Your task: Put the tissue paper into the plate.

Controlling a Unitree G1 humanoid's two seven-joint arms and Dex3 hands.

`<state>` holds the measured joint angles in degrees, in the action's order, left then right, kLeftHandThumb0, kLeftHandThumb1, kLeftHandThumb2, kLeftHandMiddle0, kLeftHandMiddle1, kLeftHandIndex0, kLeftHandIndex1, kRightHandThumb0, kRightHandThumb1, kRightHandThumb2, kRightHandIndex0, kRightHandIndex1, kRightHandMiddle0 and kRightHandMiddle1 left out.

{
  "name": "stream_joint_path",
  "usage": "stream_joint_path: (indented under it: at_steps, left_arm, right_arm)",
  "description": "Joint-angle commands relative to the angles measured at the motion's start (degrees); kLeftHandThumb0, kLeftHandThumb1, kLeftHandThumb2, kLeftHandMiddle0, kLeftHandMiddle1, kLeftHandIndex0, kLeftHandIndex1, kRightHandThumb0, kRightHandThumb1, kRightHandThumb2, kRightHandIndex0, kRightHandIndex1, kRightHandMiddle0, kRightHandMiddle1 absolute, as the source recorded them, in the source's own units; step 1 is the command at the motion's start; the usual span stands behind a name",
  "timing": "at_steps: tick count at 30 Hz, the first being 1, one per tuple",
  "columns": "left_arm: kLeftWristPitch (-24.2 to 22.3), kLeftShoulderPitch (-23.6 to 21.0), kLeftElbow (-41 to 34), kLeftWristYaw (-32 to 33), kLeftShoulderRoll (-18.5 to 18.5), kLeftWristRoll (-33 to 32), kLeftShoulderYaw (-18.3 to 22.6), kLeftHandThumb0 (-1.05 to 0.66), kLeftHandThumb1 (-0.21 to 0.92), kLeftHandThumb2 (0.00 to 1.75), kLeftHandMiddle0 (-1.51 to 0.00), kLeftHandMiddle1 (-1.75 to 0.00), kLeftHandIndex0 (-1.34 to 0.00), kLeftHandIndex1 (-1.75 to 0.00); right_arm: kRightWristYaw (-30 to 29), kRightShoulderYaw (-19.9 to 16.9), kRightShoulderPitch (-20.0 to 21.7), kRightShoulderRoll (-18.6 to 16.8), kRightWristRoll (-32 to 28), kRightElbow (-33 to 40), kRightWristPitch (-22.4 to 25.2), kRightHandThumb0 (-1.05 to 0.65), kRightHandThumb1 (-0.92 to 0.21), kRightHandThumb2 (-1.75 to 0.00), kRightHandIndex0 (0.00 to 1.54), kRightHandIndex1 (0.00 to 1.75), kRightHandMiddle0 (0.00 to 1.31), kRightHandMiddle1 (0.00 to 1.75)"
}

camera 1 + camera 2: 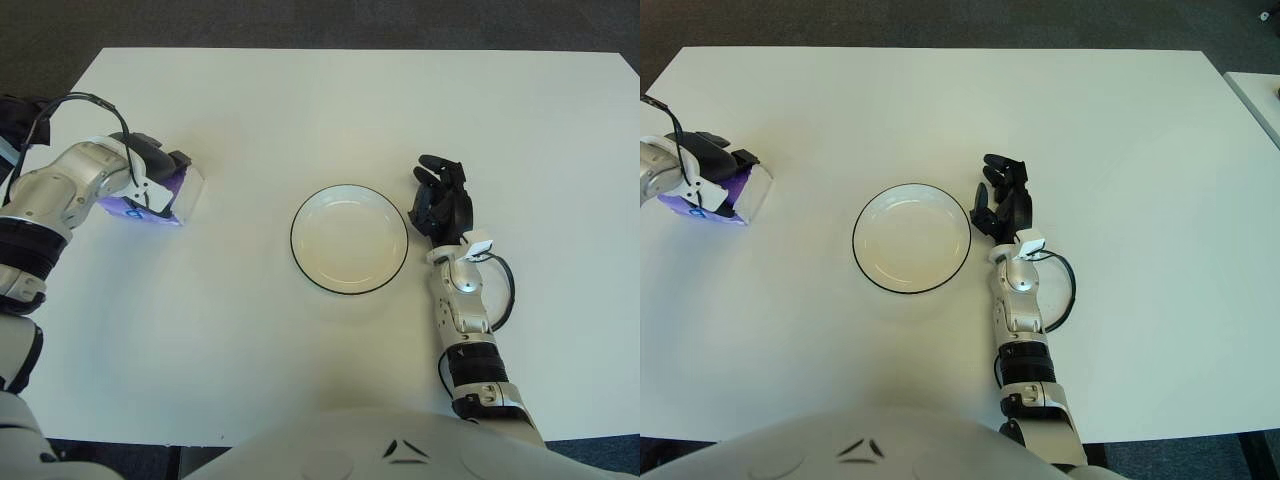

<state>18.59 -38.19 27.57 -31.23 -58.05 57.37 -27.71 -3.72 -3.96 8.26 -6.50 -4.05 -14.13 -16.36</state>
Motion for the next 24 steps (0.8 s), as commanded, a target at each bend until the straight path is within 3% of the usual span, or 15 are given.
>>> stream_joint_path:
  at_steps: [1,10,14,15,17,19,20,22,24]
  left_arm:
    - [0.2,5.9,4.8,-0.1,3.8,3.3,-5.5,-1.04,0.92,0.20,-0.18,-0.02,0.00,-0.57]
    - [0.0,4.1,10.0,3.0,5.6,3.4,-7.1,-0.99,0.91,0.17,-0.27,-0.07,0.00,-0.59]
    - [0.0,3.7,13.3,7.7,6.5,3.1,-7.3,-0.97,0.91,0.16,-0.38,-0.13,0.00,-0.68]
    - [-0.2,3.9,13.9,9.6,6.7,2.7,-6.9,-0.95,0.92,0.15,-0.40,-0.45,0.00,-0.89]
    - [-0.4,3.9,14.8,11.9,7.1,2.3,-6.6,-0.94,0.92,0.15,-0.42,-0.88,-0.07,-1.24]
    - [0.3,3.2,17.9,17.2,8.5,1.2,-5.8,-0.92,0.91,0.15,-0.44,-1.14,-0.14,-1.44]
    - [0.7,3.0,19.0,19.6,8.9,0.6,-5.4,-0.85,0.89,0.18,-0.49,-1.36,-0.22,-1.54]
    - [1.8,3.1,20.6,24.5,9.5,-0.5,-4.7,-0.80,0.79,0.35,-0.54,-1.55,-0.29,-1.64]
    - [3.1,3.6,22.0,32.1,10.1,-1.4,-3.7,-0.59,0.57,0.80,-0.70,-1.66,-0.46,-1.65]
  right_arm:
    - [0.0,-1.1,-5.2,0.1,-1.5,-3.0,5.5,-0.41,-0.67,-0.93,0.30,0.83,0.12,1.22]
    - [-0.1,-1.1,-5.7,0.2,-0.7,-1.9,6.6,-0.43,-0.68,-0.93,0.28,0.82,0.08,1.20]
    - [-0.1,-1.1,-6.0,0.2,-0.7,-1.2,7.1,-0.43,-0.68,-0.92,0.27,0.82,0.07,1.21]
    - [-0.1,-1.2,-6.0,0.2,-0.7,-1.1,7.2,-0.43,-0.68,-0.92,0.27,0.82,0.07,1.21]
    - [-0.1,-1.2,-6.1,0.2,-0.7,-1.0,7.3,-0.43,-0.68,-0.92,0.28,0.82,0.07,1.21]
    - [0.0,-1.2,-6.2,0.3,-0.7,-0.8,7.5,-0.43,-0.68,-0.92,0.28,0.83,0.08,1.21]
    - [0.0,-1.2,-6.2,0.3,-0.6,-0.8,7.5,-0.43,-0.68,-0.92,0.28,0.83,0.08,1.22]
    - [0.0,-1.2,-6.3,0.3,-0.6,-0.8,7.5,-0.42,-0.68,-0.92,0.28,0.83,0.09,1.22]
    - [0.1,-1.3,-6.3,0.3,-0.6,-0.8,7.4,-0.42,-0.68,-0.92,0.28,0.83,0.09,1.22]
